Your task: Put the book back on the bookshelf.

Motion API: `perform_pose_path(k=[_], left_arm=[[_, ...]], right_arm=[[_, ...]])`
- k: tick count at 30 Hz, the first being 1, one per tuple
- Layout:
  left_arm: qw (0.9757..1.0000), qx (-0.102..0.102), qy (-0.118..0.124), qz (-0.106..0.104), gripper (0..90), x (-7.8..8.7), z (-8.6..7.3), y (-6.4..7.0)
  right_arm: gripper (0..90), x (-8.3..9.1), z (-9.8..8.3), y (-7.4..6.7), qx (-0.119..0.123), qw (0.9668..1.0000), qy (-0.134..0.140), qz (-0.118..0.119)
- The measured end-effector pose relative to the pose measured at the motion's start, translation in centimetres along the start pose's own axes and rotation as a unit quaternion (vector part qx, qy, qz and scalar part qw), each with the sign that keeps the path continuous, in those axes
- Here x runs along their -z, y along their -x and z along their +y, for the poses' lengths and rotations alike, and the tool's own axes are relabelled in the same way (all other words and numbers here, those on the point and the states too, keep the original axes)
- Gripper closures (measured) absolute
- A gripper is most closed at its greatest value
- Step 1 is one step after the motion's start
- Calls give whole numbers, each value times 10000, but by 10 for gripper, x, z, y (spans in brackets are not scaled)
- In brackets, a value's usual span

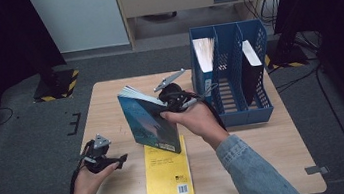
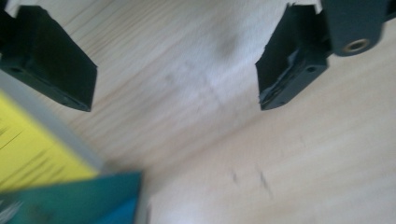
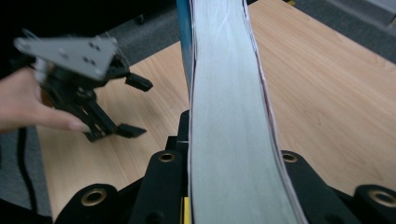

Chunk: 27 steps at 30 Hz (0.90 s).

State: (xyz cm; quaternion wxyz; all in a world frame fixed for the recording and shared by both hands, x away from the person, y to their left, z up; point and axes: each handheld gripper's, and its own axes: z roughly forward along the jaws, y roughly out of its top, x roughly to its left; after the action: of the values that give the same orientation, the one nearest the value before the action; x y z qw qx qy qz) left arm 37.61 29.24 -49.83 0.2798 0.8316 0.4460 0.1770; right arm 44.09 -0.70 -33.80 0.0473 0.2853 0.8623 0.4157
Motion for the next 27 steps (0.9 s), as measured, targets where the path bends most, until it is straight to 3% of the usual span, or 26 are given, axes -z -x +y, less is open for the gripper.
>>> perform_pose_path(k=[2,8,12,15,21,27], left_arm=[[9999,20,-93,62,101,-3,-3,-3],[9996,153,-224,-120,38,-13,-16,-15],[9992,367,48,-115,43,-13,-16,-16],[9995,303,48,-74,39,-13,-14,-15],[9993,266,-200,-190,39,-20,-17,-12],[9995,222,-162,-129,26,-21,-18,-13]], right_arm=[[741,2,1,4,-170,9998,48,74],[741,16,-1,7,-426,9988,213,120],[741,33,-7,9,-485,9981,370,77],[741,48,-14,11,-573,9971,506,52],[740,69,-31,18,-691,9959,579,-36],[740,84,-47,24,-799,9949,608,-124]])
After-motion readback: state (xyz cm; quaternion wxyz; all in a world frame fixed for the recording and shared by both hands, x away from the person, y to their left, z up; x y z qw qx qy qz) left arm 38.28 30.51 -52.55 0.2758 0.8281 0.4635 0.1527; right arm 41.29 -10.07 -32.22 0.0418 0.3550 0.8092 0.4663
